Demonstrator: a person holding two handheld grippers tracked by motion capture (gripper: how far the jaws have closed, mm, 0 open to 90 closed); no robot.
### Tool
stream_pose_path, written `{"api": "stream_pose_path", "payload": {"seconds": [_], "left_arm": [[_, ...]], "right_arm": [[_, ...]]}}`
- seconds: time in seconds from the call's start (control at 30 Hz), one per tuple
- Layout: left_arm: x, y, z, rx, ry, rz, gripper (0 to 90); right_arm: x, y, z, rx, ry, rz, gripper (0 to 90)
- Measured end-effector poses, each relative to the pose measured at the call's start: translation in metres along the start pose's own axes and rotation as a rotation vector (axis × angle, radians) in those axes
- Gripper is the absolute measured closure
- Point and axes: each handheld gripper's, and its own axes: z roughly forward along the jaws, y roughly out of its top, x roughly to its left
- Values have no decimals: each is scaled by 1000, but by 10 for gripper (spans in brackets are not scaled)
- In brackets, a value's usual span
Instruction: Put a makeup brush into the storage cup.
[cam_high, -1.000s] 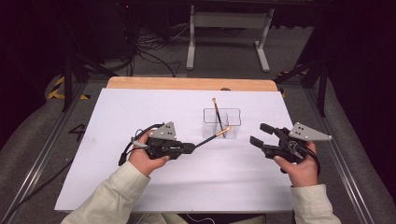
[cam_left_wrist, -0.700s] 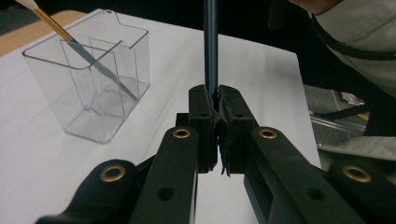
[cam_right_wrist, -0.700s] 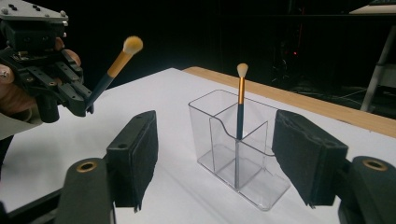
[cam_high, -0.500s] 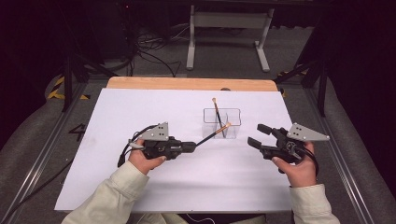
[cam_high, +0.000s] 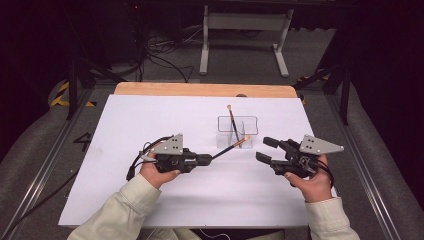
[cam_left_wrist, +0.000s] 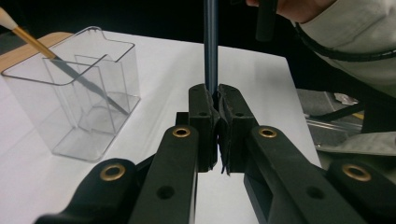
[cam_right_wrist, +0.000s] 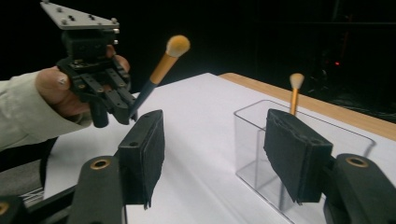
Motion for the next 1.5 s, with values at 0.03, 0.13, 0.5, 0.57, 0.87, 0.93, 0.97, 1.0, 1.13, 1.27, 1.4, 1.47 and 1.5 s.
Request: {"api": "stream_pose_path", "payload": {"seconds": [0.03, 0.13, 0.5, 0.57, 0.87, 0.93, 0.97, 1.0, 1.13, 1.27, 1.4, 1.47, 1.5], "left_arm": [[0, 0, 0, 4, -4, 6, 845], [-2, 1, 1, 5, -16, 19, 845], [-4, 1, 4, 11, -29, 28, 845], [-5, 1, 4, 14, -29, 30, 845], [-5, 1, 5, 13, -50, 35, 845], [-5, 1, 6, 14, -55, 37, 845], [-5, 1, 6, 14, -57, 36, 845], [-5, 1, 6, 14, -57, 37, 845], [-6, 1, 7, 12, -61, 46, 845], [-6, 1, 8, 16, -62, 47, 845], [-6, 1, 9, 22, -68, 44, 845], [-6, 0, 9, 24, -70, 47, 845], [-6, 0, 10, 27, -69, 49, 844]], "right_arm": [[1, 0, 2, 1, 10, 1, 399], [5, 0, 7, 4, 44, -4, 405], [12, 2, 20, 6, 97, -13, 430], [13, 2, 22, 2, 103, -10, 435], [16, 3, 30, -5, 137, -3, 488], [16, 3, 32, -6, 144, -2, 504], [17, 3, 32, -5, 147, -3, 509], [17, 3, 33, -4, 148, -3, 517], [17, 3, 34, -5, 155, 5, 550], [18, 3, 35, -11, 169, 11, 584], [19, 3, 35, -13, 178, 17, 623], [20, 3, 35, -16, 181, 19, 660], [20, 3, 35, -14, 180, 18, 670]]}}
